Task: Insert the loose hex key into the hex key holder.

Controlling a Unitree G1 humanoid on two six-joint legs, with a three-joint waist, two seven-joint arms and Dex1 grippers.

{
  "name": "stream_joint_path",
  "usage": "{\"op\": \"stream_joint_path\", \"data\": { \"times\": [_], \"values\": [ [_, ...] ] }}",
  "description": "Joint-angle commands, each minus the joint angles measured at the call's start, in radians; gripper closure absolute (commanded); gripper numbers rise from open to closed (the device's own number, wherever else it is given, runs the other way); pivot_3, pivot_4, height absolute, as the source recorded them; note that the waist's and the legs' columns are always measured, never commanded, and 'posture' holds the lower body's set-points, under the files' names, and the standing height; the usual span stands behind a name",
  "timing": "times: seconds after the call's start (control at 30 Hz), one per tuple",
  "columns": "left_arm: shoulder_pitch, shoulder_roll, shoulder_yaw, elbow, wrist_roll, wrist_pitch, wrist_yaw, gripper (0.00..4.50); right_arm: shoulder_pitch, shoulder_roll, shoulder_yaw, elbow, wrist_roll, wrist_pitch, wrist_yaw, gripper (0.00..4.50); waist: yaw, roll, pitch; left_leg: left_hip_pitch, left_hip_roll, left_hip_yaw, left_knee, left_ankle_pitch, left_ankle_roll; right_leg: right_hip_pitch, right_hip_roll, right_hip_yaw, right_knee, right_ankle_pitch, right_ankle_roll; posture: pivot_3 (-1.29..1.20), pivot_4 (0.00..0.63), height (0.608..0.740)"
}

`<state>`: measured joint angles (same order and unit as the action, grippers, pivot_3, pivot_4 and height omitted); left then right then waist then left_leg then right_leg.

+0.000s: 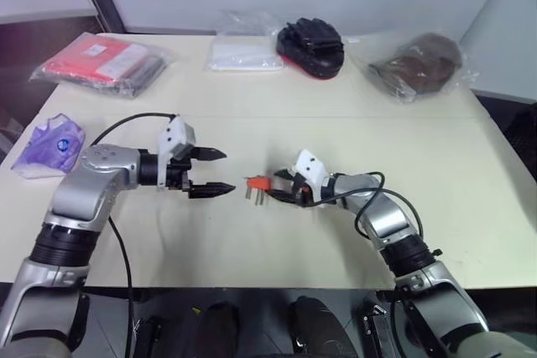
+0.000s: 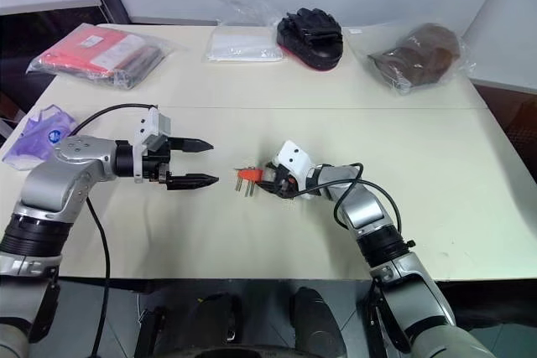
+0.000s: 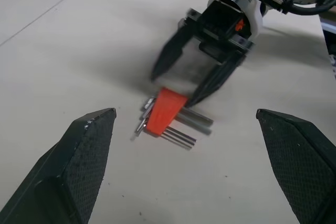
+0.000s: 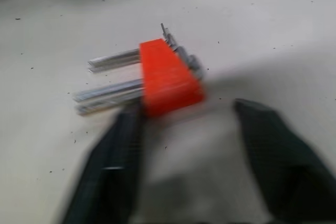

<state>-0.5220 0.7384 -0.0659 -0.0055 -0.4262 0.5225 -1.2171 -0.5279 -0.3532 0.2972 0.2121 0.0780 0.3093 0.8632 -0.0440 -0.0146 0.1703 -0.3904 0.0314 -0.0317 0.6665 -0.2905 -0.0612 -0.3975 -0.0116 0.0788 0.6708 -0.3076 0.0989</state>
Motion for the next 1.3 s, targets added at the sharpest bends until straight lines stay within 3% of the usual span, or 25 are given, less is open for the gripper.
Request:
{"op": "stream_joint_path", "data": {
  "times": [0.03, 0.07, 0.5, 0.6, 0.63, 0.67, 0.7, 1.23, 1.3],
  "values": [
    [0.001, 0.005, 0.026, -0.037, -0.02, 0.006, 0.005, 0.0, 0.002, 0.006, 0.018, 0.015, -0.02, -0.01, 0.004, 3.93, 0.0, 0.0, 0.0, 0.0, 0.0, 0.0, 0.0, 0.0, 0.0, 0.0, 0.0, 0.0, 0.0, 0.0, 0.0, 0.0, 0.15, 0.74],
    [0.002, 0.006, 0.026, -0.038, -0.02, 0.006, 0.005, 0.0, 0.001, 0.007, 0.019, 0.016, -0.022, -0.013, 0.003, 4.45, 0.0, 0.0, 0.0, 0.0, 0.0, 0.0, 0.0, 0.0, 0.0, 0.0, 0.0, 0.0, 0.0, 0.0, 0.0, 0.0, 0.15, 0.74],
    [-0.017, -0.014, 0.015, -0.018, -0.012, 0.003, 0.005, 0.0, 0.039, 0.005, 0.02, -0.07, -0.006, 0.07, 0.011, 4.48, 0.001, 0.0, 0.0, 0.0, 0.0, 0.0, 0.0, 0.0, 0.0, 0.0, 0.0, 0.0, 0.0, 0.0, 0.0, 0.0, 0.15, 0.74],
    [-0.021, -0.017, 0.013, -0.015, -0.01, 0.003, 0.002, 0.0, 0.044, 0.008, 0.019, -0.083, -0.024, 0.059, -0.014, 3.67, 0.0, 0.0, 0.0, 0.0, 0.0, 0.0, 0.0, 0.0, 0.0, 0.0, 0.0, 0.0, 0.0, 0.0, 0.0, 0.0, 0.15, 0.74],
    [-0.021, -0.017, 0.013, -0.015, -0.01, 0.004, 0.002, 0.0, 0.042, 0.01, 0.02, -0.081, -0.033, 0.059, -0.026, 3.26, 0.0, 0.0, 0.0, 0.0, 0.0, 0.0, 0.0, 0.0, 0.0, 0.0, 0.0, 0.0, 0.0, 0.0, 0.0, 0.0, 0.15, 0.74],
    [-0.022, -0.018, 0.012, -0.015, -0.009, 0.004, 0.001, 0.0, 0.041, 0.011, 0.019, -0.079, -0.037, 0.056, -0.033, 2.57, 0.0, 0.0, 0.0, 0.0, 0.0, 0.0, 0.0, 0.0, 0.0, 0.0, 0.0, 0.0, 0.0, 0.0, 0.0, 0.0, 0.15, 0.74],
    [-0.024, -0.018, 0.011, -0.014, -0.009, 0.004, 0.001, 0.0, 0.039, 0.012, 0.019, -0.076, -0.038, 0.053, -0.035, 2.32, 0.0, 0.0, 0.0, 0.0, 0.0, 0.0, 0.0, 0.0, 0.0, 0.0, 0.0, 0.0, 0.0, 0.0, 0.0, 0.0, 0.15, 0.74],
    [-0.027, -0.015, 0.011, -0.022, -0.009, 0.011, -0.005, 0.0, -0.086, 0.076, 0.023, 0.133, -0.058, -0.051, -0.036, 2.32, -0.003, 0.0, 0.0, 0.001, 0.0, 0.0, 0.0, 0.0, 0.0, 0.0, 0.0, 0.0, 0.001, 0.0, 0.0, 0.0, 0.15, 0.74],
    [-0.025, -0.014, 0.011, -0.025, -0.009, 0.012, -0.004, 0.0, -0.091, 0.076, 0.024, 0.144, -0.066, -0.08, -0.035, 1.76, -0.003, 0.0, 0.0, 0.001, 0.0, 0.0, 0.0, 0.0, 0.0, 0.0, 0.0, 0.0, 0.001, 0.0, 0.0, 0.0, 0.15, 0.74]
  ]
}}
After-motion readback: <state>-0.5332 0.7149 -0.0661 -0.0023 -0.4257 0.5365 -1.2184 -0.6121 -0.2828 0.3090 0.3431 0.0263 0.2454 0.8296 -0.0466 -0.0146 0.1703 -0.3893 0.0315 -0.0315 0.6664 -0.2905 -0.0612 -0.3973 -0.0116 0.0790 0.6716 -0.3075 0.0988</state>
